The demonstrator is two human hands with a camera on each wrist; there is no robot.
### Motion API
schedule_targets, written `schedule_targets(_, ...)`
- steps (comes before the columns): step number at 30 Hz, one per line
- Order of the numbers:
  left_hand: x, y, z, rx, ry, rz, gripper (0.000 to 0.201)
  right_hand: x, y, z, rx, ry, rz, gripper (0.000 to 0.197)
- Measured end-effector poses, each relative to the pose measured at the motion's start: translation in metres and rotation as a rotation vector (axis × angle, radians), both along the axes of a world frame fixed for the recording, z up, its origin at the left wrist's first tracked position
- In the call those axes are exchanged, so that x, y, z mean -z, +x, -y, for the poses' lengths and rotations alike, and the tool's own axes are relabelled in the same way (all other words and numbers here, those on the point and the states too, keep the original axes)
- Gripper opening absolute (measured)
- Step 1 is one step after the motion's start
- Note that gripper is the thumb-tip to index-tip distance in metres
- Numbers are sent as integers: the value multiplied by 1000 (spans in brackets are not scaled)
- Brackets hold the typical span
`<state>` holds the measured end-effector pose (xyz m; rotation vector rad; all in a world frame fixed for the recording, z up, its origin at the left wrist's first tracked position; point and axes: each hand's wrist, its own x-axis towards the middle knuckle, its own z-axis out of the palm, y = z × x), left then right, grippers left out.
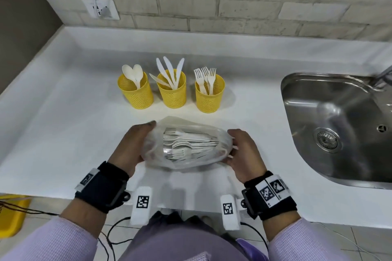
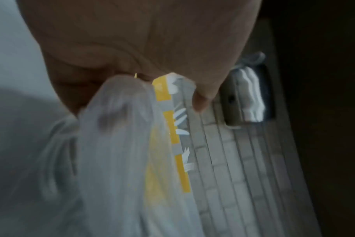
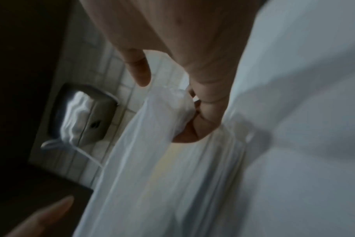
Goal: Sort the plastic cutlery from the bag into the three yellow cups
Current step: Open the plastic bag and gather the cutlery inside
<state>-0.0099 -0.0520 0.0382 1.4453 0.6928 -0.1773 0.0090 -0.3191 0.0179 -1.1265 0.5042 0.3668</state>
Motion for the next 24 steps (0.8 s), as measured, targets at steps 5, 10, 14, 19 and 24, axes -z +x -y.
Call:
schedule_targets(5, 11, 5, 1, 197, 608, 214, 18, 2, 7, -13, -134, -391, 191, 33)
schedule_targets(10, -9, 12, 6, -11, 256, 246, 27, -4, 18, -16, -45, -191, 117, 29)
schedule_targets(14, -9, 22, -8, -108, -280, -6, 27, 3, 22, -5, 43, 169, -129, 16)
schedule_targets(19, 0, 11, -18, 105, 31, -67, 62, 2, 13, -5, -137, -220, 80, 19)
schedule_targets(24, 0, -9, -19, 276, 278, -49, 69, 10, 4, -7, -294, -567, 179, 54)
